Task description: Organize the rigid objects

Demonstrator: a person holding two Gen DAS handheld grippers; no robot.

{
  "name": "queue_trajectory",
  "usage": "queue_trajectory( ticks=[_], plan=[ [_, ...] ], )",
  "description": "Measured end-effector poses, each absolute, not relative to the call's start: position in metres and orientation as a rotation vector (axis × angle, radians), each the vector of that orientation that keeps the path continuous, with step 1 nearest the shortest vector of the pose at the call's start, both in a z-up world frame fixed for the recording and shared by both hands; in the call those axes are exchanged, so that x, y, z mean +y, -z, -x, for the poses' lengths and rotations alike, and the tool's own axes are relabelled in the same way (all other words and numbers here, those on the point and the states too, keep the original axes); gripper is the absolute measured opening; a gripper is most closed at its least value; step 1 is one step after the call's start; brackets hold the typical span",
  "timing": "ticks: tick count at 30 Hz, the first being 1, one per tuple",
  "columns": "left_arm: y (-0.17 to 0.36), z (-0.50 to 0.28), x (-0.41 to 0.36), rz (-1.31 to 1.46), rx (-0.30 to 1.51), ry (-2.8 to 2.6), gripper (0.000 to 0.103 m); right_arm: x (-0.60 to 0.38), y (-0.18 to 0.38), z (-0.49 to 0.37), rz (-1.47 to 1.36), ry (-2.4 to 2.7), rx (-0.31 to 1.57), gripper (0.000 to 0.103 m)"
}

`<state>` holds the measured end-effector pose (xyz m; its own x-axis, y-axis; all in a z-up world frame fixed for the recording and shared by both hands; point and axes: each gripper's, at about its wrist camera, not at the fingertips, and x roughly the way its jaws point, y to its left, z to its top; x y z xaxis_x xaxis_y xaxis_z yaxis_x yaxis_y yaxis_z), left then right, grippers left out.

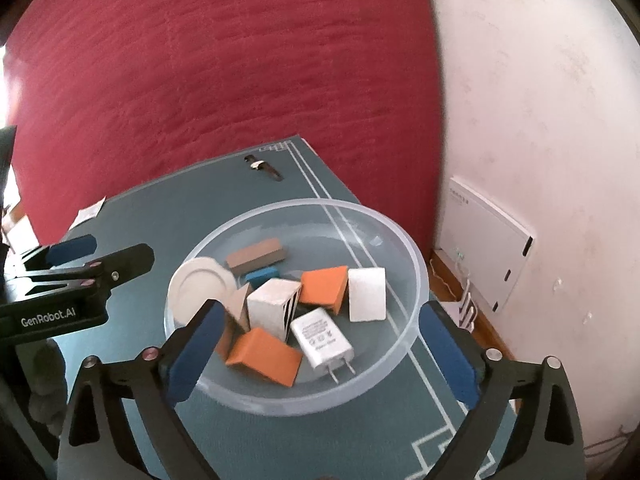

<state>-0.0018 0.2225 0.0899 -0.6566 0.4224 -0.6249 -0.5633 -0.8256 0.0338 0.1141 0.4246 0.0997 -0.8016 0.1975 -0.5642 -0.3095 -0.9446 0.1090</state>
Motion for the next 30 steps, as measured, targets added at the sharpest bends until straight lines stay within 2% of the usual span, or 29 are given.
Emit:
queue_trajectory(
  ticks=[9, 30],
  plan=[
    [-0.092, -0.021, 0.219, 0.822, 0.348, -2.445, 0.102, 0.410, -0.092, -0.127, 0.925, -2.727, 0.176, 0.099],
    [-0.091, -0.040, 0.204, 0.836, 0.352, -2.464, 0.102, 0.406, -0.089, -0.136, 0.981, -2.675, 0.062, 0.099]
  ],
)
